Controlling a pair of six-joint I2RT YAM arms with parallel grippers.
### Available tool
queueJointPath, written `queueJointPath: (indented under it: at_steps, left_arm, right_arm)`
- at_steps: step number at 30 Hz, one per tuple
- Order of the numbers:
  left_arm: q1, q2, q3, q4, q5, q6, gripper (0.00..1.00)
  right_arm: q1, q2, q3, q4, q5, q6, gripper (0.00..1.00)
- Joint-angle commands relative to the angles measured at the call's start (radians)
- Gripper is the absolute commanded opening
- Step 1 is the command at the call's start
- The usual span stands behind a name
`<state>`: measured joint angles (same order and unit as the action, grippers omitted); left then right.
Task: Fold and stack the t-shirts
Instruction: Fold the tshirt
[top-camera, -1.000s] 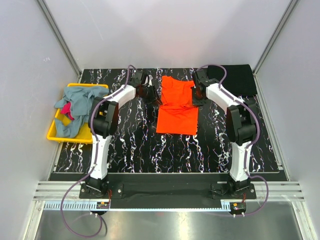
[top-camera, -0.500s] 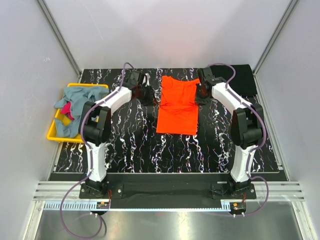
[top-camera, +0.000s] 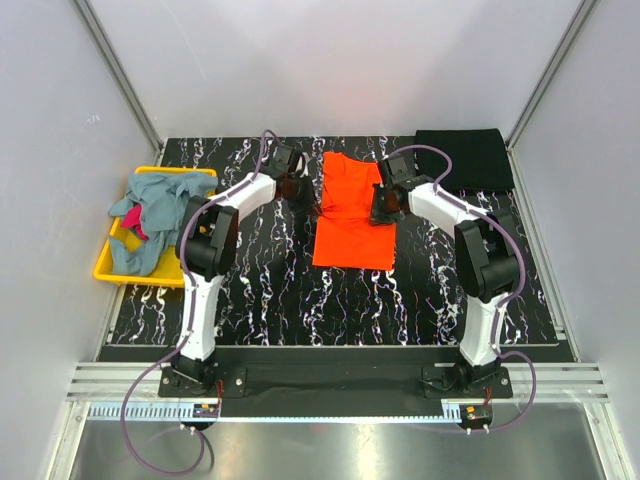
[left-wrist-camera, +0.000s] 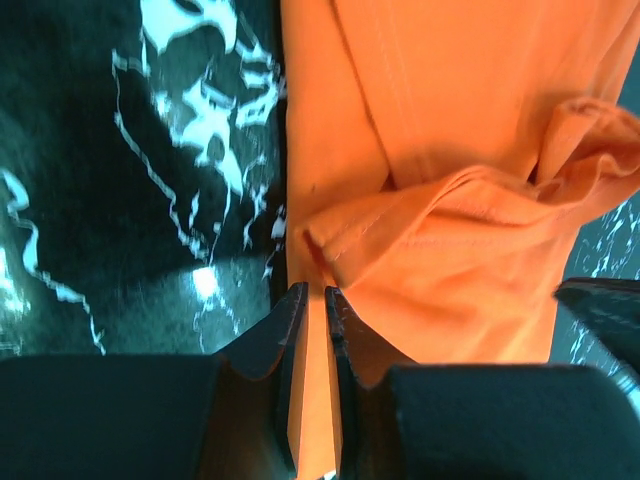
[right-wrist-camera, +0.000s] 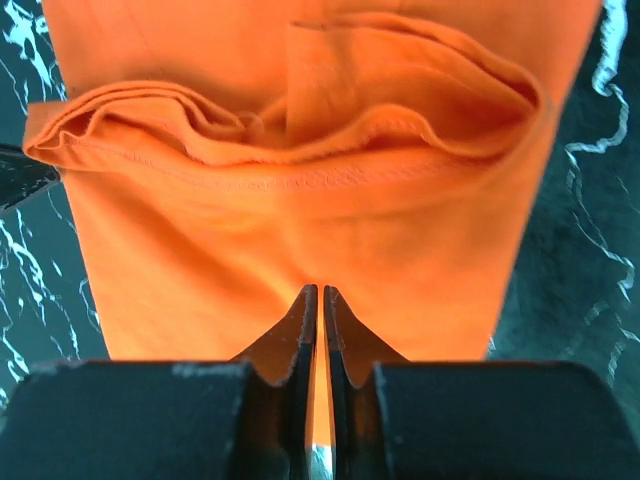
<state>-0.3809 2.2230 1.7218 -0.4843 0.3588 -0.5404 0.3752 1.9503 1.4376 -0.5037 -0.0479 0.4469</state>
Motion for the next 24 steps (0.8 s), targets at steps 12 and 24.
queueJointPath:
  at_steps: [12,24]
  left_arm:
    - [0.022,0.090,0.183,0.016,0.039,0.017,0.21]
    - [0.073,0.179,0.325,0.016,0.120,-0.007,0.29]
  right_arm:
    - [-0.001,0.081,0.101,0.088,0.078,-0.005,0.12]
    - [-0.053,0.151,0.236,0.036,0.160,-0.036,0.19]
